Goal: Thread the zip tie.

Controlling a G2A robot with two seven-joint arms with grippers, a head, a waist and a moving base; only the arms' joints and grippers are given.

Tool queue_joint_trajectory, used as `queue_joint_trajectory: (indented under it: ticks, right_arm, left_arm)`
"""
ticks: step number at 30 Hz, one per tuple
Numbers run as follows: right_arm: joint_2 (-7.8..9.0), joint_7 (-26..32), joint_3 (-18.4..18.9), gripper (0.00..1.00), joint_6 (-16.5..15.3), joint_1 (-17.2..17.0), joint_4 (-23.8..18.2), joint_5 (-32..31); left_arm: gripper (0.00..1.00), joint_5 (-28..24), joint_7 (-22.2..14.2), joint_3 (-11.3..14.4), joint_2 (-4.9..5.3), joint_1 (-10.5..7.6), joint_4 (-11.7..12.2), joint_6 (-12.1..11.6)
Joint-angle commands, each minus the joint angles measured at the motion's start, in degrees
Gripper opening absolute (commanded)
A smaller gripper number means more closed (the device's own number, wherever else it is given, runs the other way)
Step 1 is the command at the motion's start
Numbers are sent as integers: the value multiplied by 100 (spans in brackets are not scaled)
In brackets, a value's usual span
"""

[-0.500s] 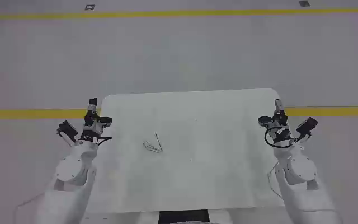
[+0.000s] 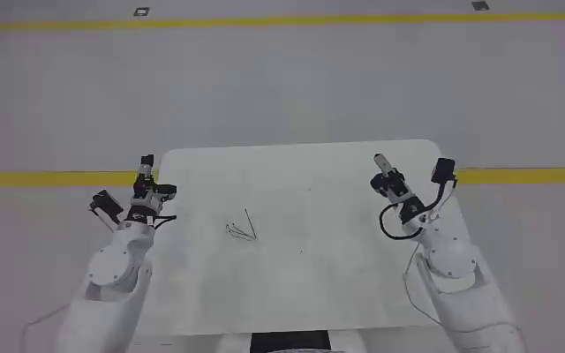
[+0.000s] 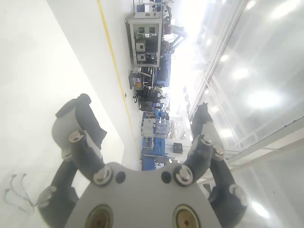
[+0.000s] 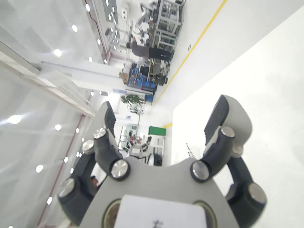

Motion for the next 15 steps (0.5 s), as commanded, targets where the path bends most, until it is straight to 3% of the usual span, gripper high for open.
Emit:
queue_joint_trajectory:
  ticks: [1, 15]
  right_arm:
    - [-20, 149, -257, 100, 90, 161, 62, -89]
    - [-23, 172, -284, 100, 98, 183, 74, -103]
  left_arm:
    - [100, 0, 0, 0, 0, 0, 0, 0]
    - [100, 0, 0, 0, 0, 0, 0, 0]
